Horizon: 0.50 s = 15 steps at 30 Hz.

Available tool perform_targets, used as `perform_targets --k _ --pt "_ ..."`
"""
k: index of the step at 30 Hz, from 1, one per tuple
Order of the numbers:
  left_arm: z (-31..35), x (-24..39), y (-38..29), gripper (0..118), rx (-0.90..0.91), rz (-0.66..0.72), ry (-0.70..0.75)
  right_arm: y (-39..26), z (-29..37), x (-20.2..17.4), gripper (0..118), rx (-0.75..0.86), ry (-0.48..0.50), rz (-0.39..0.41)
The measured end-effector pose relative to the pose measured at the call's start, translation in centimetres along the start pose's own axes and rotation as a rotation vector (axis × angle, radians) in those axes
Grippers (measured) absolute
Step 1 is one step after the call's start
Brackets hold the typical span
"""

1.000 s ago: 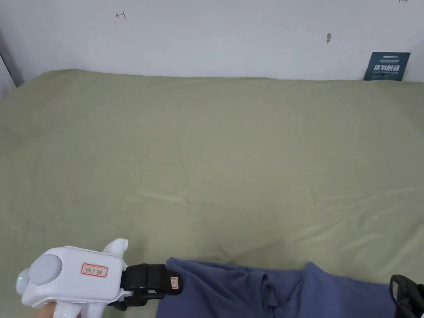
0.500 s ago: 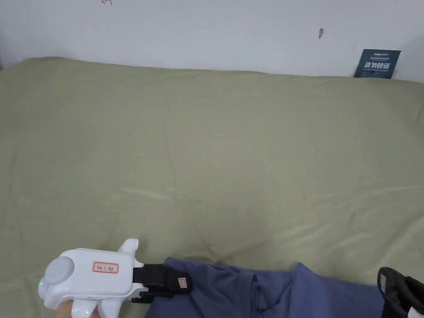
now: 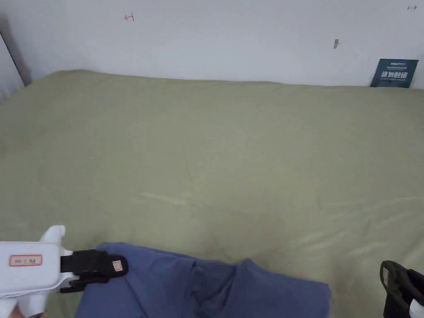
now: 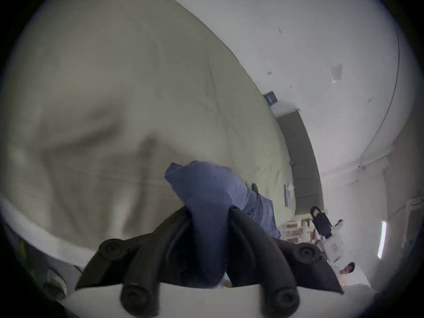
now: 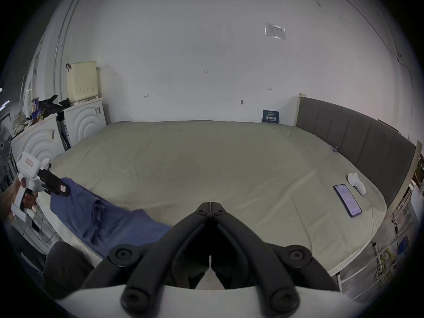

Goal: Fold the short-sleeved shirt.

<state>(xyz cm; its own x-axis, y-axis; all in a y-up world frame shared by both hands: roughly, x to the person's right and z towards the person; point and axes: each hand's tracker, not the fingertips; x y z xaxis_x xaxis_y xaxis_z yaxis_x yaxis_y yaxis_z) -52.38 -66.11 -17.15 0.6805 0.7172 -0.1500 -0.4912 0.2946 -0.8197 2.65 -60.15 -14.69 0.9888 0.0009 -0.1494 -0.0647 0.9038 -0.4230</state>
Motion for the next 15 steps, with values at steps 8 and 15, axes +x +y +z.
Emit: perform_targets --k 8,15 --pt "2.9 5.4 -1.6 18 0.032 -0.015 0.175 0.1 0.6 -1.0 0 0.010 0.036 0.010" --pt "-0.6 16.2 -3.9 18 0.004 -0.226 0.268 0.2 2.3 0.1 0 0.037 0.022 0.005"
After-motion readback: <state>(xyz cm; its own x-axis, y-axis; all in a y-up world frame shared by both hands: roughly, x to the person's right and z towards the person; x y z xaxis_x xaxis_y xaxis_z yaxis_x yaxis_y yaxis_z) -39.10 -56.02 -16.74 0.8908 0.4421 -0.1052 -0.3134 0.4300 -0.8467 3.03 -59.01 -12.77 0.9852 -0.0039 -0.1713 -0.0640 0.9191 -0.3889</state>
